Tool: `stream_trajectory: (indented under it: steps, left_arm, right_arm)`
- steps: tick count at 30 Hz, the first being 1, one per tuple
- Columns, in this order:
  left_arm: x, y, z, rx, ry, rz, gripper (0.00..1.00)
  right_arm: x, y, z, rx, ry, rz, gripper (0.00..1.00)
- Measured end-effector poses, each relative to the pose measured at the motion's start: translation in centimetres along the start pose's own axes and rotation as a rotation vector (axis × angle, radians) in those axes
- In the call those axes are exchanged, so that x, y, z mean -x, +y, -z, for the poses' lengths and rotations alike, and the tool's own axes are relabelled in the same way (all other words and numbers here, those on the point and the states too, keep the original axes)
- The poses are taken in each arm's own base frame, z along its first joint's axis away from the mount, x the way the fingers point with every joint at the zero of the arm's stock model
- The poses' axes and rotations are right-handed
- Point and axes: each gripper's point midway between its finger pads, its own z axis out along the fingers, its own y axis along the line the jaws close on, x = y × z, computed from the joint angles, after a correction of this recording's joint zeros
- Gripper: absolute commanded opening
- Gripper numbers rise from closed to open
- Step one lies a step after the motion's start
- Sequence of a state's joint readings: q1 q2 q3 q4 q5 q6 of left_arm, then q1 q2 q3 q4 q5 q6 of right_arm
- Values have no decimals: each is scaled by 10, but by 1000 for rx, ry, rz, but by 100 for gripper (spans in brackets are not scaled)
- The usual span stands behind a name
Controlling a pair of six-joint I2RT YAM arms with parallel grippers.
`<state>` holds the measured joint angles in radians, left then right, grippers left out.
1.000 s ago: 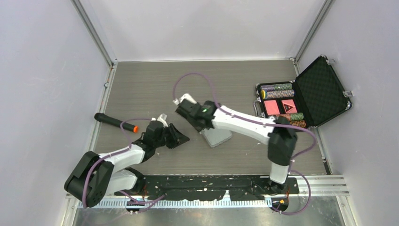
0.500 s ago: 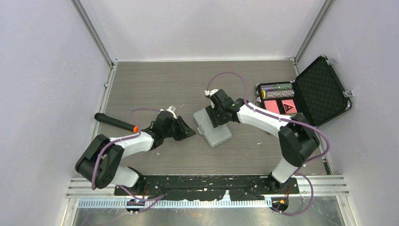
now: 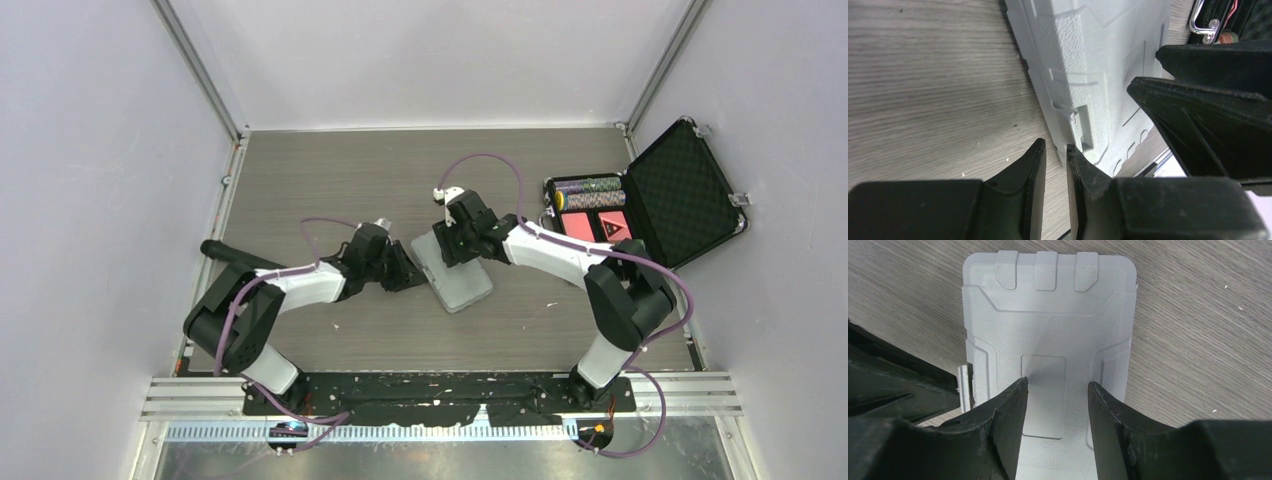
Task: Pack the tool kit
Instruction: Close the toolbox at the center of the board.
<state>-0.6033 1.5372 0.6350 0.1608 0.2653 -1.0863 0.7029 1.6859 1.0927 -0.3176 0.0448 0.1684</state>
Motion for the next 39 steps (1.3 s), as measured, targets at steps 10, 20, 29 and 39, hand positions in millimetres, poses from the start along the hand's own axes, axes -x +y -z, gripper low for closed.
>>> stream_trajectory:
  steps: [10,20,29,39]
  left_arm:
    - [-3,9,-22,98,48,-15,17]
    - [-10,8,-24,136,63,-34,13]
    - [-3,-1,-16,176,63,-99,11]
    - [-9,-7,-15,191,69,-152,7]
  right_arm:
    - [4,1,-3,13,-34,1,53]
    - [6,3,-9,-31,-54,44,53]
    - [10,4,-18,-51,-57,61,53]
    - [7,4,-22,-46,-42,67,53]
